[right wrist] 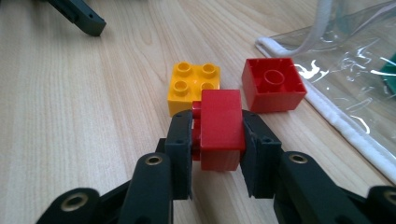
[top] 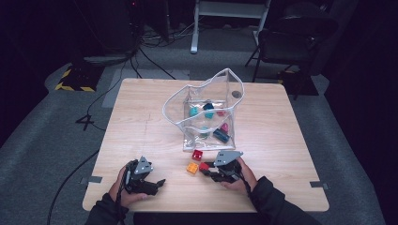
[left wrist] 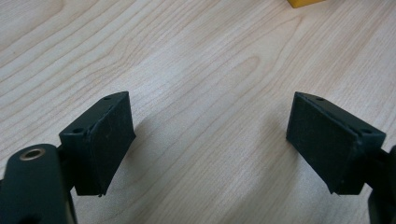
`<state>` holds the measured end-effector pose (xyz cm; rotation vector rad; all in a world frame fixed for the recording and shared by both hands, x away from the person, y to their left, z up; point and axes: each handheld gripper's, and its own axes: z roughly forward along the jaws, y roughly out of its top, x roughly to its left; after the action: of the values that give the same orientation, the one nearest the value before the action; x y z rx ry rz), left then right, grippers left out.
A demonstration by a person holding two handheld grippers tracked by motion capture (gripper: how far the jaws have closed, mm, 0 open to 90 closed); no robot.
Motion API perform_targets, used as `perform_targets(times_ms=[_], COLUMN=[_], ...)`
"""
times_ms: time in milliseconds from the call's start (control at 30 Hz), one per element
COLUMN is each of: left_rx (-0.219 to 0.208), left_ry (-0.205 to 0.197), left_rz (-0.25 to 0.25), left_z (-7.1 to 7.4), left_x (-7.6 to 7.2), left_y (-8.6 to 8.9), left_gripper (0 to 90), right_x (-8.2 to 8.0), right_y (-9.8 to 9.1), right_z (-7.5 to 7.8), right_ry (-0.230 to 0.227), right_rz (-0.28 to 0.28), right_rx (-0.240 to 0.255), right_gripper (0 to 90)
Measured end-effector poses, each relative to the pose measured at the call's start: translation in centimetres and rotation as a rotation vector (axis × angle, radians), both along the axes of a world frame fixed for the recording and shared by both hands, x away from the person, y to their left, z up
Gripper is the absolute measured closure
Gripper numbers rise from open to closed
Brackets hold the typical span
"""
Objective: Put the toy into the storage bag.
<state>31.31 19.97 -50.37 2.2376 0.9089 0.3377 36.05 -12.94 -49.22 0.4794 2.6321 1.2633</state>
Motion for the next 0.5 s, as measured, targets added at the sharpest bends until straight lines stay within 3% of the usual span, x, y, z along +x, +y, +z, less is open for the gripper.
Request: perform_targets(times_ms=[267, 500], left_rx=[0.0, 0.0], left_ry=[0.0, 0.0], left_rz=[0.0, 0.0], left_z=[0.0, 0.0], left_x=[0.0, 0.0], left_y=[0.0, 0.0], left_gripper=[15.3, 15.3], right_x=[0.3, 0.8], right_y=[-2.5, -4.6], right_z=[1.3, 3.1], right_ry=[0.008, -0.012], right_rz=[-0.004, -0.029], right_rx=[0.038, 0.069], right_gripper=[68.0, 68.0])
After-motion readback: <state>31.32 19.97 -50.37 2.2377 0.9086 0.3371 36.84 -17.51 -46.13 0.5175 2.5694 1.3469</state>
